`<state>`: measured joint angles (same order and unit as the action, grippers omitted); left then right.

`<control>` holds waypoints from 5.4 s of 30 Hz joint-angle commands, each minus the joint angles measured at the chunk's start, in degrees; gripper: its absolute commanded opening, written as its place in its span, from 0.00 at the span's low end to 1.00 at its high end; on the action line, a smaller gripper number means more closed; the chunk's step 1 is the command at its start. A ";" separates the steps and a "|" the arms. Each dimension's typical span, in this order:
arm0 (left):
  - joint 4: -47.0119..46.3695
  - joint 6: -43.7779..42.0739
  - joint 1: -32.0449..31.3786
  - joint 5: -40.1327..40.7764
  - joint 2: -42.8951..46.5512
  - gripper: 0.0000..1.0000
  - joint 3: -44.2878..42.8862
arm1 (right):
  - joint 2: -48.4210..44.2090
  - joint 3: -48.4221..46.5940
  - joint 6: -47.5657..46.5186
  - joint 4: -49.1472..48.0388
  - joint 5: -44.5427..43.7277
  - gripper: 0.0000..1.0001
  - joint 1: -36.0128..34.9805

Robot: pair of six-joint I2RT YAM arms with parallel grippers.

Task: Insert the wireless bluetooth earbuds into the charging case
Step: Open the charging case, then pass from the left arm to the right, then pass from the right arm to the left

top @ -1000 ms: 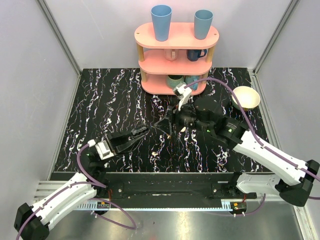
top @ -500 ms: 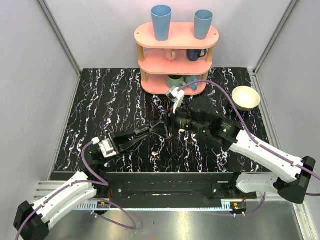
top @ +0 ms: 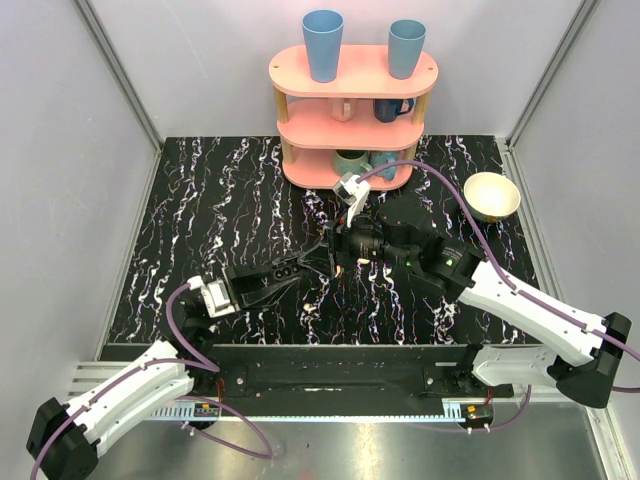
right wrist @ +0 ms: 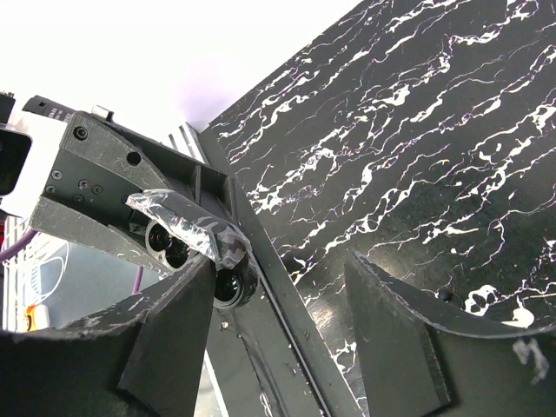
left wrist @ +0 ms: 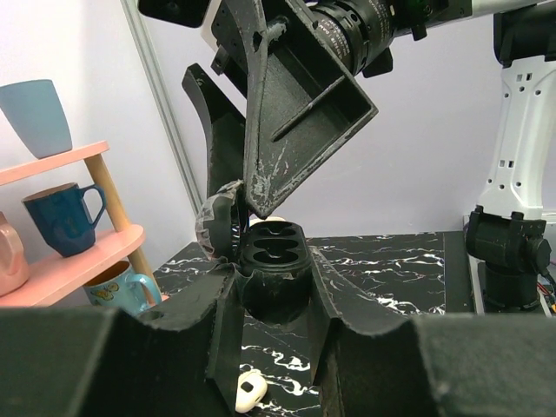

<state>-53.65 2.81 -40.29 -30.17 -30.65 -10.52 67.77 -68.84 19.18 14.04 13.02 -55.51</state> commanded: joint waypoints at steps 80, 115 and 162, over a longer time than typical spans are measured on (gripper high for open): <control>-9.90 5.63 -0.22 -2.61 -0.46 0.18 -1.96 | -2.73 3.71 -9.86 -11.06 14.23 0.16 -0.48; -10.86 5.37 -0.22 1.26 0.16 0.37 -0.90 | -2.55 4.59 -7.75 -13.34 15.28 0.00 -0.48; -8.05 2.55 -0.22 3.45 0.51 0.00 -0.64 | -6.16 7.40 -6.70 -18.00 8.35 0.69 -0.57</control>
<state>-60.51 7.27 -40.73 -28.64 -31.07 -10.72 64.05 -61.41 12.78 -3.05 24.84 -55.88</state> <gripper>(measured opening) 0.328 0.680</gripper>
